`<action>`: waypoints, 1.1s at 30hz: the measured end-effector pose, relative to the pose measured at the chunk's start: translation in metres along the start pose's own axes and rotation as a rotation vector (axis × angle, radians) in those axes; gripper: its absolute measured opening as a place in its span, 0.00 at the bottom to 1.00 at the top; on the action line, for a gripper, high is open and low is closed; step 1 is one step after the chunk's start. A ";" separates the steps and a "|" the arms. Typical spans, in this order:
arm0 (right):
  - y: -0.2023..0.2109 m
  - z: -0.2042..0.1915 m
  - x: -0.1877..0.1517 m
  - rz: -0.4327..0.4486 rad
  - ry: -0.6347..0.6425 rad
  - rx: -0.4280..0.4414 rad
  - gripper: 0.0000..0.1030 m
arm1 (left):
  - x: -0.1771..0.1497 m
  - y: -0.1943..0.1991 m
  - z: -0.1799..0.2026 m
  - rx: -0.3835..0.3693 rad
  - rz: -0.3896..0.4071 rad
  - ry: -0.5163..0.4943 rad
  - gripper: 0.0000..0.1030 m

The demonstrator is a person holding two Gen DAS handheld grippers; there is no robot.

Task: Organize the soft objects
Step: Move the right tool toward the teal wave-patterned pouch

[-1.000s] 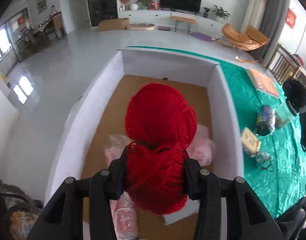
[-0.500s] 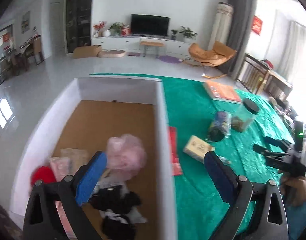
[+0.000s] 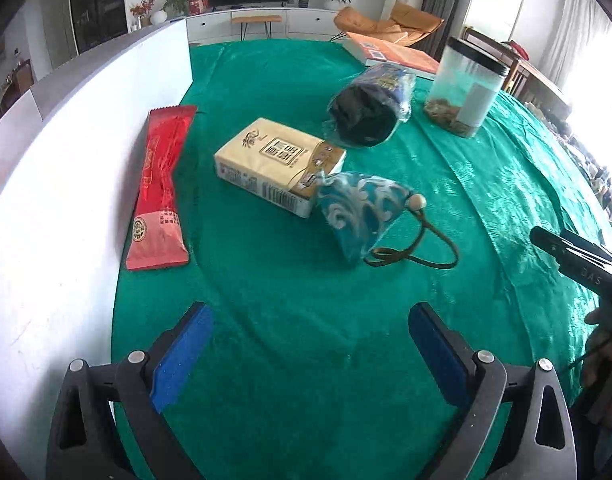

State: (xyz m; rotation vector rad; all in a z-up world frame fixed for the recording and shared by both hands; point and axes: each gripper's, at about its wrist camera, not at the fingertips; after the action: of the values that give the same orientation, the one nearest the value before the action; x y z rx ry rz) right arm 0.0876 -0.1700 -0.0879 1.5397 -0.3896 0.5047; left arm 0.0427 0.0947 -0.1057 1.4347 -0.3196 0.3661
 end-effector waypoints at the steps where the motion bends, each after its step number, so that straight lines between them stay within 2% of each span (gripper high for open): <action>1: -0.005 0.002 0.001 -0.019 0.000 -0.001 0.81 | -0.002 -0.003 -0.002 0.014 0.013 -0.009 0.95; 3: -0.009 0.011 0.005 -0.036 0.001 -0.006 0.82 | -0.001 -0.007 0.003 0.055 0.022 -0.049 0.95; 5: -0.006 0.012 0.002 -0.037 -0.002 -0.004 0.84 | -0.004 -0.011 0.007 0.086 0.042 -0.086 1.00; 9: -0.010 0.015 0.002 -0.032 -0.006 -0.005 0.87 | -0.006 -0.012 0.001 0.078 0.067 -0.071 1.00; 19: -0.011 0.016 0.001 -0.032 -0.005 -0.004 0.89 | -0.007 -0.008 0.001 0.086 0.085 -0.062 1.00; 25: -0.011 0.016 0.001 -0.031 -0.005 -0.003 0.89 | -0.007 -0.008 0.001 0.085 0.083 -0.064 1.00; 29: -0.012 0.015 0.002 -0.036 -0.006 0.004 0.89 | -0.016 -0.001 -0.005 0.085 0.047 -0.066 1.00; 30: -0.010 0.013 0.003 -0.038 -0.006 0.040 0.90 | -0.022 0.002 -0.009 0.084 0.059 -0.062 1.00; 33: 0.006 -0.007 0.008 0.027 0.041 0.275 0.88 | -0.031 0.006 -0.007 0.075 0.079 -0.101 1.00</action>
State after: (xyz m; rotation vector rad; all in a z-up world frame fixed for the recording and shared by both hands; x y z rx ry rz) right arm 0.0906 -0.1629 -0.0780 1.7876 -0.3197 0.6299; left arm 0.0122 0.1010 -0.1148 1.5204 -0.4491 0.3739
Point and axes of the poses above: each gripper's, at about its wrist camera, not at the fingertips, and y roughly against the way its jaws point, z to its right, x to its top, and after that the axes turned 6 degrees about -z, right-handed
